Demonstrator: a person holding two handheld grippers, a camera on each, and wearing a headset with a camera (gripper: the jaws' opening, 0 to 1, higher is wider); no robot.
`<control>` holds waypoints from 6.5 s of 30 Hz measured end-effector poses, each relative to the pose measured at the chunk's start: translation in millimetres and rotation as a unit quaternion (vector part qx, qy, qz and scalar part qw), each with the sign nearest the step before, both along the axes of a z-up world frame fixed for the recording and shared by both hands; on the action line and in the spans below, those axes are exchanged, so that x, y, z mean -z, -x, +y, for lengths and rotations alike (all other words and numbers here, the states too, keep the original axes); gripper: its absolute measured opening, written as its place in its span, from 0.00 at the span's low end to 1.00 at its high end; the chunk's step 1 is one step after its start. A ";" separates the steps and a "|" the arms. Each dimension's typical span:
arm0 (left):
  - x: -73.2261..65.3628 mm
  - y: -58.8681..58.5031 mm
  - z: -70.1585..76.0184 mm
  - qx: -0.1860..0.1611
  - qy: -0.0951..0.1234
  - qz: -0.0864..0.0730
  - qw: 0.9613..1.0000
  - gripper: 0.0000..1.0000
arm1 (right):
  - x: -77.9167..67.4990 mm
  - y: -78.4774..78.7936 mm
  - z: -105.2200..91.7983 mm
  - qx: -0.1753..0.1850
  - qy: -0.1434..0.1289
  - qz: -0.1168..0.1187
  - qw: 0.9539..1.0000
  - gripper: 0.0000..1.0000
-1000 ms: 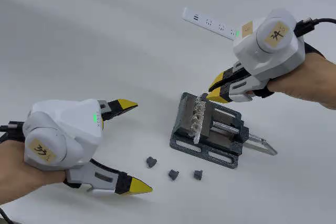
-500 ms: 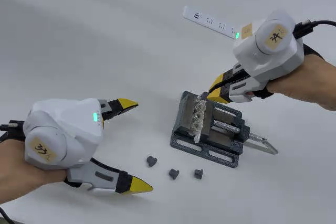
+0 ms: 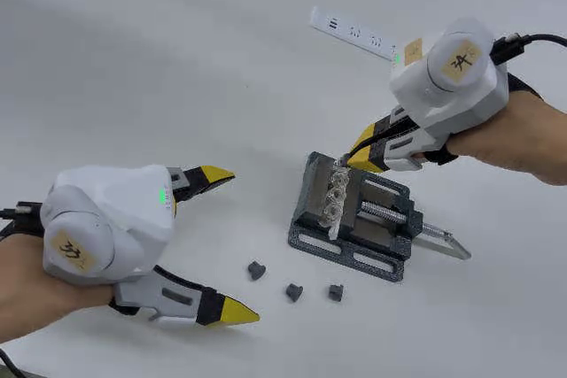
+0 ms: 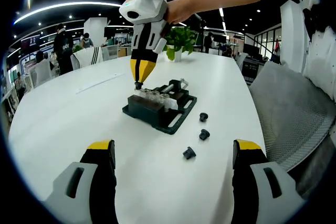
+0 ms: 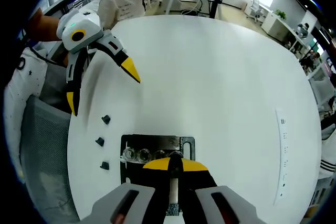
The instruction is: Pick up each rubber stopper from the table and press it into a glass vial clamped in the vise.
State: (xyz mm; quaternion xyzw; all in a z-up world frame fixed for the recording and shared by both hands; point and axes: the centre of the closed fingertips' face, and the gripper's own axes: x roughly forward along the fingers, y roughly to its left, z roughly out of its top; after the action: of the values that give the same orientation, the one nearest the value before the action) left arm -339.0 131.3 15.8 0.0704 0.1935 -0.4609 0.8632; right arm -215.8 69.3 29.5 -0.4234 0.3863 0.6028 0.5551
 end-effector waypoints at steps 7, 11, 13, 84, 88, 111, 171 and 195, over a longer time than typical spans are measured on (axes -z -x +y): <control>-0.5 1.3 -1.1 0.000 0.002 0.000 1.000 0.92 | 0.7 0.8 0.2 -0.009 0.006 -0.003 1.000 0.01; -1.2 0.9 -2.1 0.000 0.003 -0.001 1.000 0.92 | 1.2 1.0 -0.1 -0.011 0.009 -0.006 1.000 0.01; -1.9 0.5 -2.4 0.000 0.004 -0.002 1.000 0.92 | 1.4 1.2 -0.2 -0.010 0.011 -0.005 1.000 0.01; -7.6 -8.4 -8.5 0.001 0.013 -0.010 1.000 0.92 | 6.1 -0.7 2.2 -0.017 0.081 0.011 0.996 0.00; -7.8 -7.8 -7.8 0.001 0.013 -0.010 1.000 0.92 | 6.0 -0.5 2.4 -0.014 0.089 0.015 0.996 0.00; -17.3 -7.4 -5.6 0.014 -0.007 -0.013 1.000 0.92 | 4.7 -0.9 1.6 0.006 0.048 -0.002 0.999 0.00; -17.3 9.8 -1.7 0.076 -0.077 -0.008 0.994 0.81 | -62.5 45.4 -77.4 0.172 -0.173 -0.039 0.969 0.34; 12.1 9.7 -1.1 0.183 -0.188 -0.009 0.965 0.53 | -49.8 103.5 -126.2 0.241 -0.255 -0.024 0.936 0.57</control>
State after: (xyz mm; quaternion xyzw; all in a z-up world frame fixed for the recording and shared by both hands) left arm -348.7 130.3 3.7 0.2702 0.2526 -0.5653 0.7373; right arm -319.3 -56.9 79.3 -0.1764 0.2967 0.5186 0.7822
